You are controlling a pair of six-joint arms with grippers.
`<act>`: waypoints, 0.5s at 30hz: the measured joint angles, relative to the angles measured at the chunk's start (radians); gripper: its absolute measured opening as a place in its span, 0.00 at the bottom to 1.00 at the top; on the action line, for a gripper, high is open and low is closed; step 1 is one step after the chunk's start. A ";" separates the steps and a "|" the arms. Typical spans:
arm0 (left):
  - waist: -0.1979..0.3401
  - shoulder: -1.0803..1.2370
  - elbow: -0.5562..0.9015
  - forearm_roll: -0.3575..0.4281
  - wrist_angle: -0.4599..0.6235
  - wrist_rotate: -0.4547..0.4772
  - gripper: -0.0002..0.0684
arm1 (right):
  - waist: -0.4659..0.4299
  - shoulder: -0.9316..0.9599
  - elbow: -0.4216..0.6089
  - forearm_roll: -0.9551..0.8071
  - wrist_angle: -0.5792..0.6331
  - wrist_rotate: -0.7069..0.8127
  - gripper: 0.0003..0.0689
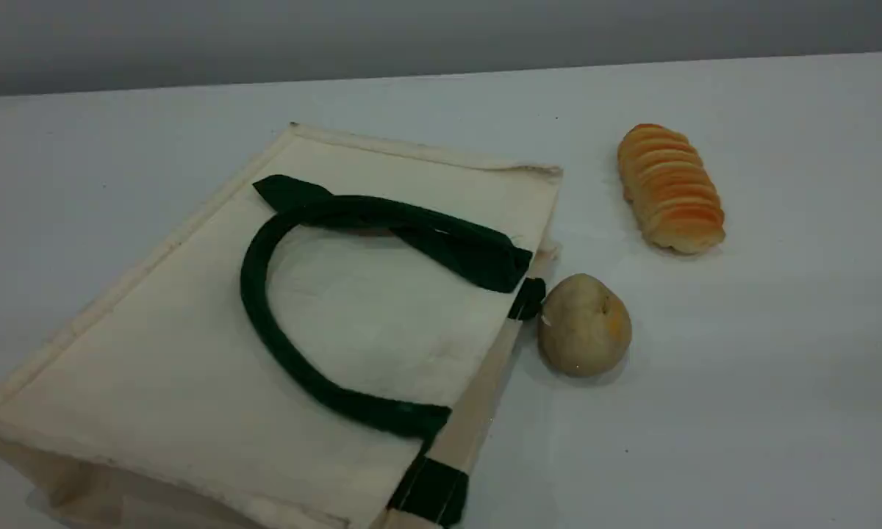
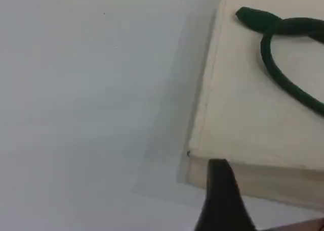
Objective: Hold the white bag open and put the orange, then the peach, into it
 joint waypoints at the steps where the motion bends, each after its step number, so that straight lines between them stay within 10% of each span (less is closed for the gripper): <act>1: 0.000 0.000 0.000 0.000 0.000 0.000 0.61 | -0.024 -0.016 0.000 -0.001 0.000 0.000 0.73; 15: 0.028 0.001 0.000 -0.001 0.000 -0.001 0.61 | -0.045 -0.108 0.000 0.000 0.004 0.000 0.73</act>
